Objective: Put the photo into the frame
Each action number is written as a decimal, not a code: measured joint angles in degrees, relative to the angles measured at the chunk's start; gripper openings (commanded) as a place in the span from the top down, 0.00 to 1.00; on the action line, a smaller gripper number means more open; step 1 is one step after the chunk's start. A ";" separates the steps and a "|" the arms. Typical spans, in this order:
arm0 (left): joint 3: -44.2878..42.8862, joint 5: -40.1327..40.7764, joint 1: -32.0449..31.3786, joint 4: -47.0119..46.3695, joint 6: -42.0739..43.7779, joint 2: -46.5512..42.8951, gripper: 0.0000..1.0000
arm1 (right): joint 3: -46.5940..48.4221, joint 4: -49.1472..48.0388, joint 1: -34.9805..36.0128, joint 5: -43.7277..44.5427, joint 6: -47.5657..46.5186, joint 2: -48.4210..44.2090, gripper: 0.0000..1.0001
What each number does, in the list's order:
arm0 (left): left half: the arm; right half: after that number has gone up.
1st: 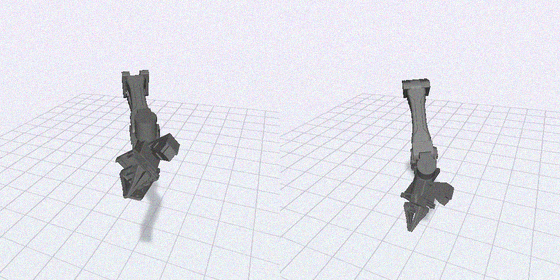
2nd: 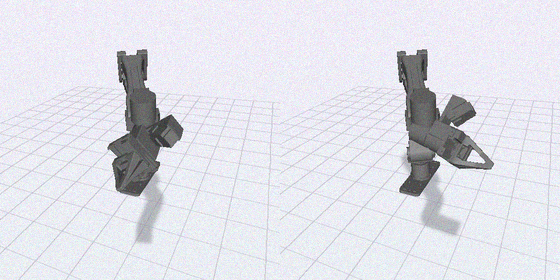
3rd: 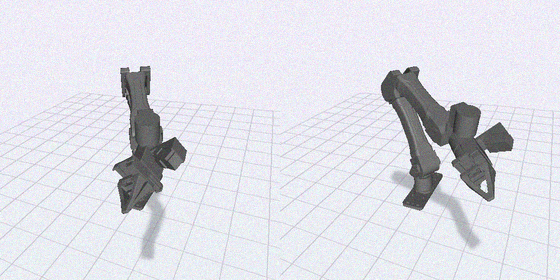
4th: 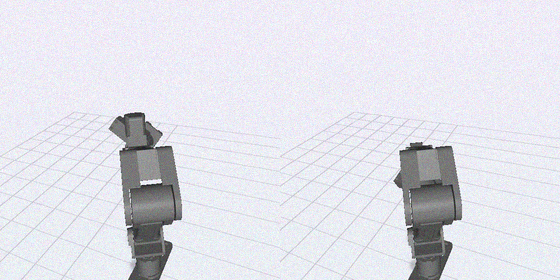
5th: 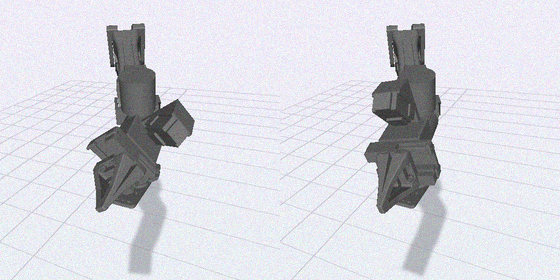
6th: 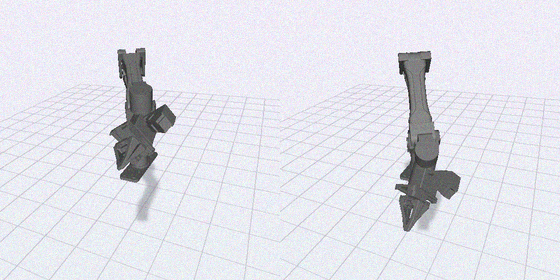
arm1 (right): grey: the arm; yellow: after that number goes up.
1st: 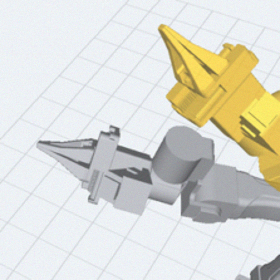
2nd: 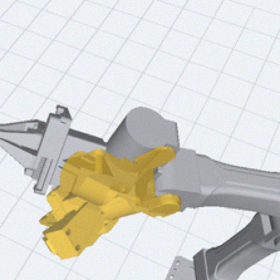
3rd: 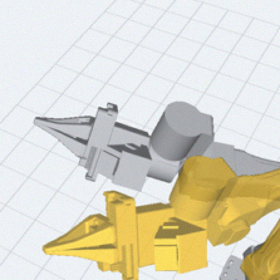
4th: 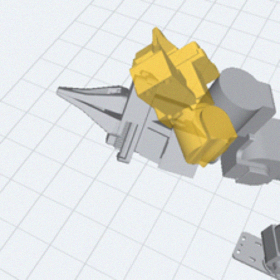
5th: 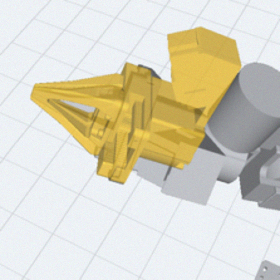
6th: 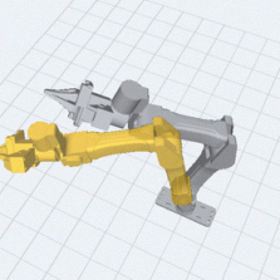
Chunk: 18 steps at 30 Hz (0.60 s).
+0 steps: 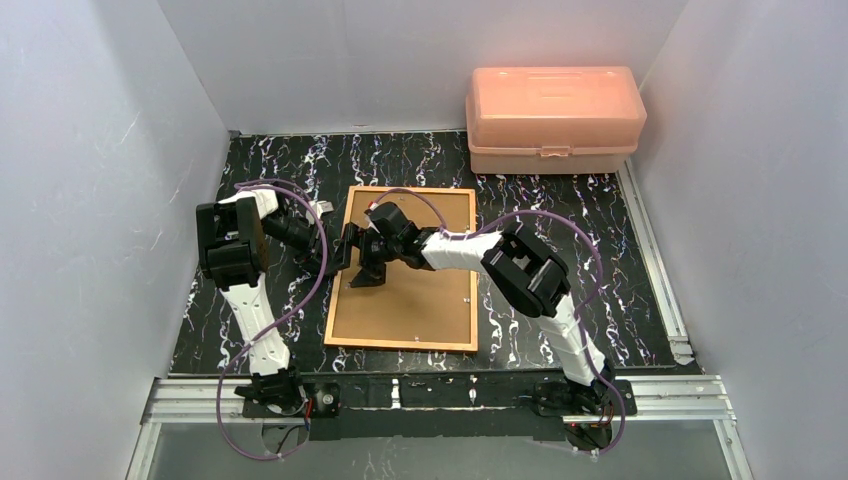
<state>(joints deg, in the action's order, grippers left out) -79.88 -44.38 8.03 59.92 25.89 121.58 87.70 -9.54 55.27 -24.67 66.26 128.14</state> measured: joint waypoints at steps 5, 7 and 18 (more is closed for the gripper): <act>0.04 -0.07 0.00 -0.07 0.02 0.00 0.91 | 1.14 0.02 0.04 -0.46 -0.04 0.87 0.03; 0.13 -0.15 0.00 -0.13 0.04 0.00 0.91 | 2.03 0.15 0.04 -0.63 -0.15 1.44 0.03; 0.35 -0.63 0.15 -0.35 0.20 0.00 0.92 | 4.76 0.55 0.04 -1.27 -1.01 3.19 0.03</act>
<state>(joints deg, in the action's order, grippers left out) -79.53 -45.01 8.19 59.57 26.09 121.58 92.47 -8.99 55.31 -25.93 65.25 131.33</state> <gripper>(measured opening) 0.089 0.971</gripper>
